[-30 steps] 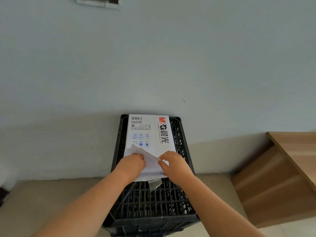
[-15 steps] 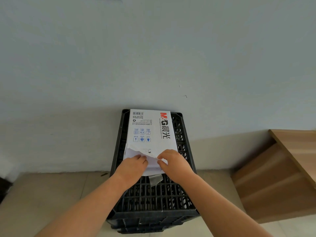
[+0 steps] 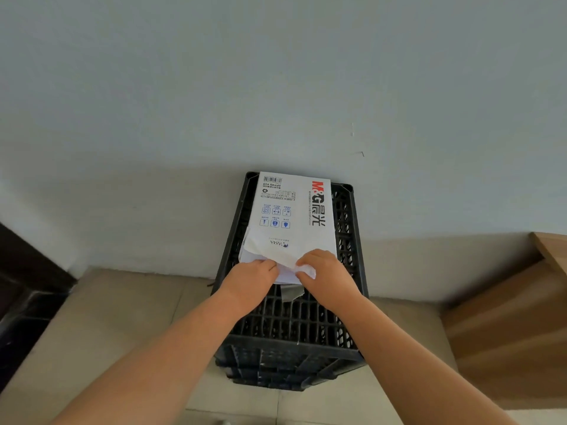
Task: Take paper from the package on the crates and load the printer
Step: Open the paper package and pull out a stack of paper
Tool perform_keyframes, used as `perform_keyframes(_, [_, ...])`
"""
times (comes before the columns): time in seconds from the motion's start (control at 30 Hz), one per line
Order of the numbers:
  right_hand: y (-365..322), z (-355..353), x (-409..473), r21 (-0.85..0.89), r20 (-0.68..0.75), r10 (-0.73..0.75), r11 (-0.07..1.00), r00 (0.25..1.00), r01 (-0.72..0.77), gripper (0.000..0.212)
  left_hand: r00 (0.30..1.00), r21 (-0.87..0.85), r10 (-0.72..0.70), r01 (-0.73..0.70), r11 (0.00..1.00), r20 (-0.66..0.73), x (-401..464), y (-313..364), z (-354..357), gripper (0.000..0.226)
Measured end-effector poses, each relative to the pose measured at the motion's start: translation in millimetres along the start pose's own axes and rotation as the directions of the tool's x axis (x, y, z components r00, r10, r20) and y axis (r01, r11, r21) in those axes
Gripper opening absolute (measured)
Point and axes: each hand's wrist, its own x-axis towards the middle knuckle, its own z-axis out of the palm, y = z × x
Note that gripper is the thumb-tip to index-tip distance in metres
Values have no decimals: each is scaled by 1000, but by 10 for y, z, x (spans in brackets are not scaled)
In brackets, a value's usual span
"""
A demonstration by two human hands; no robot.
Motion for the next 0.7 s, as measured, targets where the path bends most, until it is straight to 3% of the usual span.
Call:
perform_keyframes(0.13, [76, -33, -115, 80, -123, 84, 994, 989, -75, 22, 998, -59, -37, 40, 997, 49, -97, 75, 22, 38])
perform_keyframes(0.23, [101, -62, -283, 179, -222, 246, 962, 944, -209, 23, 998, -71, -61, 63, 995, 31, -125, 104, 10, 27])
perform_keyframes(0.3, [82, -71, -392, 236, -206, 385, 912, 899, -337, 23, 998, -88, -68, 68, 994, 7, -141, 109, -6, 19])
perform_keyframes(0.37, [58, -40, -453, 341, -80, 570, 787, 818, -515, 21, 998, -93, -69, 68, 993, -8, -161, 100, 10, 18])
perform_keyframes(0.47, [69, 43, -462, 610, 144, 744, 452, 652, -651, 24, 997, -103, -70, 66, 992, -37, -183, 78, 27, 26])
perform_keyframes(0.6, [43, 68, -411, 834, 279, 749, 122, 602, -538, 11, 995, -123, -71, 62, 990, -64, -191, 56, 57, 27])
perform_keyframes(0.7, [9, 45, -400, 866, 303, 758, 35, 578, -499, 13, 996, -120, -67, 59, 991, -63, -185, 39, 72, 25])
